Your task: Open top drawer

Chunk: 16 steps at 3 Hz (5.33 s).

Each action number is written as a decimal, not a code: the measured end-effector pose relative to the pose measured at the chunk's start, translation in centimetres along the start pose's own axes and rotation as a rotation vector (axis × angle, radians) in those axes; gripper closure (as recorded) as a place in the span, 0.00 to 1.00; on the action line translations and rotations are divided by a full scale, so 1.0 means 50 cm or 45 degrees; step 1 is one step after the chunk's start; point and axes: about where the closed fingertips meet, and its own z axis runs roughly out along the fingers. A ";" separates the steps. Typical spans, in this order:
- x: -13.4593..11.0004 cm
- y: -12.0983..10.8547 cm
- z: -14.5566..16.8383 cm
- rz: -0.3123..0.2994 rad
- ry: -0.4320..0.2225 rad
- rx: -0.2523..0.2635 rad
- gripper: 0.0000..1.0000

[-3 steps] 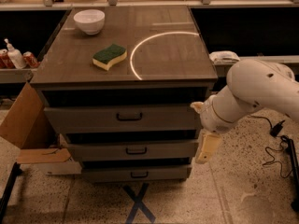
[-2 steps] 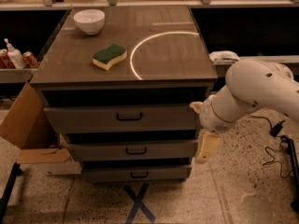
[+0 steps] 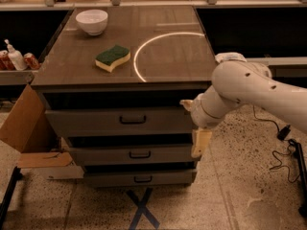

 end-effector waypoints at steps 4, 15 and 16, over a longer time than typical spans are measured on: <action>-0.008 -0.077 0.110 -0.132 -0.060 -0.054 0.29; -0.074 0.162 0.027 -0.175 -0.141 -0.221 0.19; -0.073 0.179 0.016 -0.165 -0.128 -0.229 0.41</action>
Offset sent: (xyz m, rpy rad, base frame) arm 0.0568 0.0210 -0.0416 0.0123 -0.0017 0.1115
